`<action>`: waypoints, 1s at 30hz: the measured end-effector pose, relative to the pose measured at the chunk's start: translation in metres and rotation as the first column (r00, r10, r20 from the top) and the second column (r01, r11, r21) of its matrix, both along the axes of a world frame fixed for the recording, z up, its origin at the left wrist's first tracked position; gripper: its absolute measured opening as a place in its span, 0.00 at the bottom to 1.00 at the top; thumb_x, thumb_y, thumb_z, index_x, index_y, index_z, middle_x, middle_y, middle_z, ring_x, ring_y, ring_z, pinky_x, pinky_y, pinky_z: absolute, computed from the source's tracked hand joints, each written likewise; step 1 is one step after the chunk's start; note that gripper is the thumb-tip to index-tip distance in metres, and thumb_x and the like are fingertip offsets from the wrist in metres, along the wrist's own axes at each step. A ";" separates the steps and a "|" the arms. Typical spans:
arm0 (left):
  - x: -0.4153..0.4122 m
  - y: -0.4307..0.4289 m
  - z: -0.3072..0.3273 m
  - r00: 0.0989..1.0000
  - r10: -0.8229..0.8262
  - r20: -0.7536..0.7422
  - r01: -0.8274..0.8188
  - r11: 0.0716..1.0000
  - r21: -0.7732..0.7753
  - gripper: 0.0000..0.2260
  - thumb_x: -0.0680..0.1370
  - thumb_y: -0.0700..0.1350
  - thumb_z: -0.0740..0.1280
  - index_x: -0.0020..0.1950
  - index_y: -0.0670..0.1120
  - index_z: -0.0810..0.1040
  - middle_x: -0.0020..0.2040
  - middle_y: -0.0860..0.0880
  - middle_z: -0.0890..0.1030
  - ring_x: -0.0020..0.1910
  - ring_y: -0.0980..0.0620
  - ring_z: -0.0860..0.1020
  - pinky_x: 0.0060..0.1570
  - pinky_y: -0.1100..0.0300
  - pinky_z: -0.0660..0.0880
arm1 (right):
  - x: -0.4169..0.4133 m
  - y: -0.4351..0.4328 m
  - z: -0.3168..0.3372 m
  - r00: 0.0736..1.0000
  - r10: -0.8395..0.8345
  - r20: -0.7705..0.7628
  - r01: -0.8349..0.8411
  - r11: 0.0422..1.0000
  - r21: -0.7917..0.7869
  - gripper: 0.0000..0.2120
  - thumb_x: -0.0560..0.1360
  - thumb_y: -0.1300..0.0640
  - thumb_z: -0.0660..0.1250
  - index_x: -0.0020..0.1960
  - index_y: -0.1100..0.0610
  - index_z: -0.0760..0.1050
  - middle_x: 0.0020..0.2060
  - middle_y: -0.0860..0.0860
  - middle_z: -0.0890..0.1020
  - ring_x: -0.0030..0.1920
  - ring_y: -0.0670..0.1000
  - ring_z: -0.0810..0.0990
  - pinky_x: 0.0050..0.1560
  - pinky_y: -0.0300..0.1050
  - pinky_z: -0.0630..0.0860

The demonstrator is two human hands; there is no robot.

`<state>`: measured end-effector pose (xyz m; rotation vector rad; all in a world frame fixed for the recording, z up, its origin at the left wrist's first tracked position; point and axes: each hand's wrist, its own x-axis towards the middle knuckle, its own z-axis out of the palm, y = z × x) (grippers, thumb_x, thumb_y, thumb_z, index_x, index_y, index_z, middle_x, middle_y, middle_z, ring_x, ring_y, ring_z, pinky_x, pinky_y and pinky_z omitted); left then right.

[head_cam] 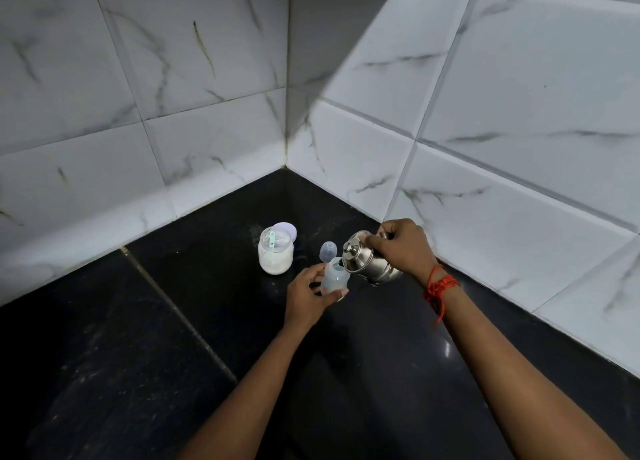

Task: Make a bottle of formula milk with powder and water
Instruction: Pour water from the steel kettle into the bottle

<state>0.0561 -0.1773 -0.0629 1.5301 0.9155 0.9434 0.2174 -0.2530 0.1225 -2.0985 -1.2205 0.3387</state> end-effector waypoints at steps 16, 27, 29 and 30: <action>-0.011 0.002 0.009 0.991 -0.007 -0.134 0.023 0.993 0.119 0.26 0.63 0.48 0.86 0.59 0.52 0.85 0.52 0.55 0.82 0.49 0.59 0.81 0.47 0.63 0.81 | 0.007 0.004 -0.008 0.997 -0.082 -0.008 0.082 0.997 -0.015 0.17 0.72 0.50 0.73 0.32 0.62 0.76 0.26 0.51 0.76 0.32 0.50 0.74 0.36 0.44 0.72; -0.013 0.011 0.020 0.971 0.034 -0.236 0.024 0.971 0.239 0.26 0.64 0.49 0.85 0.61 0.56 0.84 0.54 0.54 0.79 0.56 0.54 0.79 0.55 0.59 0.77 | 0.012 0.000 -0.011 0.993 -0.117 -0.004 0.117 0.993 -0.007 0.19 0.72 0.50 0.73 0.30 0.59 0.73 0.27 0.56 0.77 0.32 0.50 0.73 0.35 0.44 0.71; -0.012 0.013 0.021 0.966 0.041 -0.254 0.027 0.966 0.257 0.27 0.64 0.49 0.84 0.62 0.55 0.84 0.54 0.54 0.78 0.56 0.52 0.78 0.56 0.58 0.76 | 0.013 -0.001 -0.011 0.993 -0.118 -0.007 0.118 0.993 -0.011 0.18 0.72 0.50 0.73 0.29 0.57 0.72 0.27 0.53 0.76 0.31 0.50 0.73 0.36 0.45 0.71; -0.012 0.013 0.022 0.965 0.043 -0.260 0.027 0.965 0.261 0.27 0.65 0.49 0.84 0.63 0.55 0.84 0.54 0.55 0.78 0.57 0.52 0.77 0.57 0.58 0.76 | 0.013 -0.001 -0.011 0.993 -0.118 -0.007 0.118 0.993 -0.013 0.18 0.72 0.50 0.73 0.29 0.58 0.73 0.27 0.53 0.76 0.32 0.50 0.73 0.36 0.45 0.72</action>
